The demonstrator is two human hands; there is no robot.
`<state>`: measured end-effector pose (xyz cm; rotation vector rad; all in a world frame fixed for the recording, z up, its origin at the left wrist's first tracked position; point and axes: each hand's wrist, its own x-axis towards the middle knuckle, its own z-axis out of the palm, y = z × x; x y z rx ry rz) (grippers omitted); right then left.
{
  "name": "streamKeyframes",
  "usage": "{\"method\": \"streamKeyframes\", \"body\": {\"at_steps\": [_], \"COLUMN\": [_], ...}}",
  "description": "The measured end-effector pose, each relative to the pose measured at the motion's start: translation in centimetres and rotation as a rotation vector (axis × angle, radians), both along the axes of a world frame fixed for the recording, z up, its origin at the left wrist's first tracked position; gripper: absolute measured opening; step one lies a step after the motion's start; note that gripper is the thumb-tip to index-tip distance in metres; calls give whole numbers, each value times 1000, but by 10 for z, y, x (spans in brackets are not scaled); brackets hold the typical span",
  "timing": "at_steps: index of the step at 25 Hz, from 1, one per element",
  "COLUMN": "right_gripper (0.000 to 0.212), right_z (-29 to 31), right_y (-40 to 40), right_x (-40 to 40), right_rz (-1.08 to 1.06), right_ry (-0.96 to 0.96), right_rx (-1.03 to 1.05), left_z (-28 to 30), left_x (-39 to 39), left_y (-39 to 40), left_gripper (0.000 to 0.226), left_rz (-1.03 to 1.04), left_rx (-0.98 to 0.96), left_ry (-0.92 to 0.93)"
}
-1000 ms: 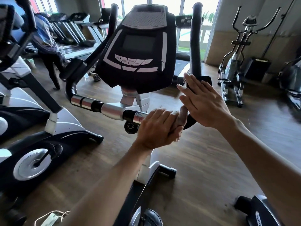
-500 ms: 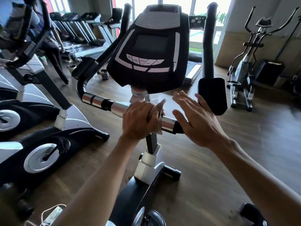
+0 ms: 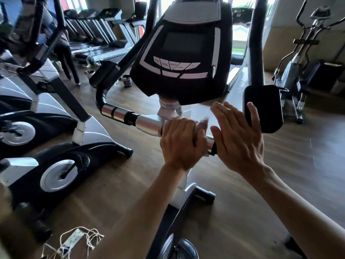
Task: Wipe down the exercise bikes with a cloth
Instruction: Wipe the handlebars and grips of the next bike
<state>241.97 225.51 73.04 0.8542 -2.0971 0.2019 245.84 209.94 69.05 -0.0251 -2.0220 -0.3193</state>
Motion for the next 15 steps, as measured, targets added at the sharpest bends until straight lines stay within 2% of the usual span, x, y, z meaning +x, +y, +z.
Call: {"method": "streamKeyframes", "body": {"at_steps": [4,6,8,9,11,13,15], "right_gripper": [48,48,47,46,43,41,43], "right_z": [2,2,2,1,0,1,1], "right_y": [9,7,5,5,6,10,9], "right_x": [-1,1,3,4,2,1,1], "right_rz": [65,39,-5,-12,18,34,20], "right_ry": [-22,-13,-10,-11,-14,-17,-12], "right_rx": [28,52,48,50,69,86,81], "left_z": [15,16,4,0,1,16,21], "left_x": [-3,-2,4,5,7,0,-2], "left_y": [-43,-48,-15,0,-1,-34,-46], "left_gripper": [28,28,31,34,37,34,33], "left_rz": [-212,-150,-1,8,-91,-157,-93], "left_rx": [-255,-161,6,24,-86,-194,-122], "left_ry": [-28,-53,-18,6,-21,-123,-168]}}
